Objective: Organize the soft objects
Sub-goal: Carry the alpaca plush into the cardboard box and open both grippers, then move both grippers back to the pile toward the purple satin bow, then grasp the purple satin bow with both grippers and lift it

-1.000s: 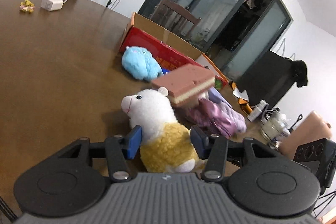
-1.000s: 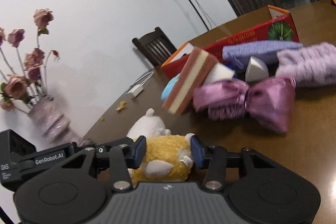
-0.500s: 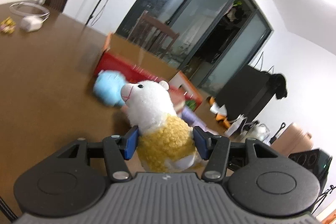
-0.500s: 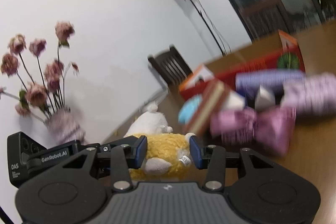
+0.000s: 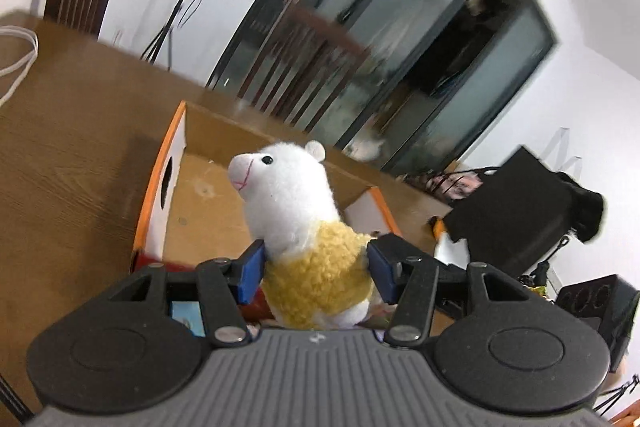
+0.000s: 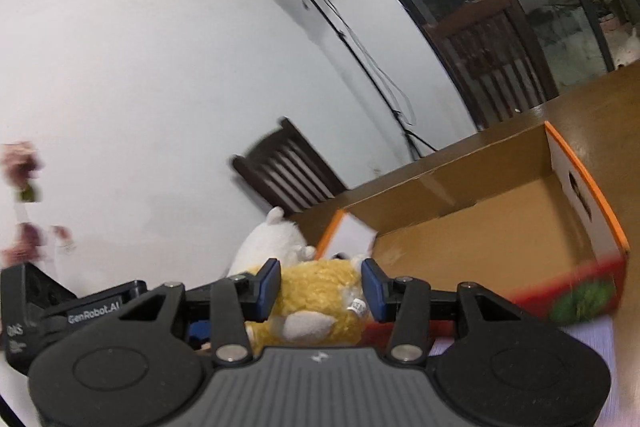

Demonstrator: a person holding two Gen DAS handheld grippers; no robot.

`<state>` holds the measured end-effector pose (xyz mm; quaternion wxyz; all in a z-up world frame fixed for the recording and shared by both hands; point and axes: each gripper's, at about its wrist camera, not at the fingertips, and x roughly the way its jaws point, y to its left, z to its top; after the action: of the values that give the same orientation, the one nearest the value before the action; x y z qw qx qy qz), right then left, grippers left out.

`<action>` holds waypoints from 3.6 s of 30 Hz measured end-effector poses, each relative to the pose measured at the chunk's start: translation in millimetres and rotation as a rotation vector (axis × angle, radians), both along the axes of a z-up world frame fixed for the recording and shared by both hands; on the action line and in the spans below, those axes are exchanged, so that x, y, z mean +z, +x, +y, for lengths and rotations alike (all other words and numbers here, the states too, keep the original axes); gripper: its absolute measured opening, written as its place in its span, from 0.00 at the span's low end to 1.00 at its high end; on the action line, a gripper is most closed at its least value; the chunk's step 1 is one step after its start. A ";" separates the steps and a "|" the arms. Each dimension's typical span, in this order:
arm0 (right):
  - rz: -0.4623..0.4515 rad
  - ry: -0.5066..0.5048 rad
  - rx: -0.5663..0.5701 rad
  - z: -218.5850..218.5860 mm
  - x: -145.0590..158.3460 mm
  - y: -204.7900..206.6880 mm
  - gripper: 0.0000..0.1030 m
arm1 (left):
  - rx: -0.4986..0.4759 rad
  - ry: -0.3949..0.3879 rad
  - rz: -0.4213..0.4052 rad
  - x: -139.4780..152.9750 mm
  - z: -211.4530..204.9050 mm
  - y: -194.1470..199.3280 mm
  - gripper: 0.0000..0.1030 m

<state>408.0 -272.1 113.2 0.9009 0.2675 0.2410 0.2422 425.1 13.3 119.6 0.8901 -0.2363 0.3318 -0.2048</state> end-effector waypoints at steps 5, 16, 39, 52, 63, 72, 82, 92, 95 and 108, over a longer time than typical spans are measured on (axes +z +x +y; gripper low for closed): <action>0.098 -0.053 -0.001 7.5 -23.2 67.2 0.43 | 0.024 0.073 0.086 -22.8 -7.1 57.7 0.55; 0.154 -0.191 0.095 37.6 -63.3 95.5 0.49 | 0.069 0.350 -0.015 -27.5 -15.5 54.6 0.79; -0.327 -0.481 -0.104 -50.0 22.8 -121.2 0.82 | 0.195 0.459 -0.419 10.4 -25.8 -166.3 0.99; -0.355 -0.456 -0.138 -47.4 -48.1 -257.6 0.94 | 0.191 0.452 -0.394 -54.6 -45.7 -282.3 1.00; -0.253 -0.442 -0.152 -54.8 -87.5 -293.6 0.92 | 0.100 0.434 -0.353 -79.6 -67.2 -298.2 0.99; -0.194 -0.371 -0.147 -62.7 -81.6 -259.4 0.73 | 0.035 0.369 -0.349 -68.5 -85.1 -255.0 0.66; -0.053 -0.294 -0.154 -63.7 -81.8 -184.1 0.53 | -0.030 0.328 -0.261 -78.5 -99.1 -192.1 0.28; -0.025 -0.318 -0.001 -51.5 -86.4 -200.2 0.29 | -0.110 0.230 -0.206 -89.6 -70.4 -230.9 0.53; -0.019 -0.319 -0.007 -50.0 -88.5 -200.3 0.29 | -0.076 0.255 -0.211 -87.6 -67.8 -217.2 0.54; 0.054 -0.247 -0.017 -54.3 -99.9 -180.6 0.28 | -0.120 0.208 -0.106 -102.5 -76.2 -174.6 0.28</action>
<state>227.4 -326.4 13.3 0.9222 0.1632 0.2909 0.1958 250.5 -62.9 17.1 0.9122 -0.1110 0.3171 -0.2345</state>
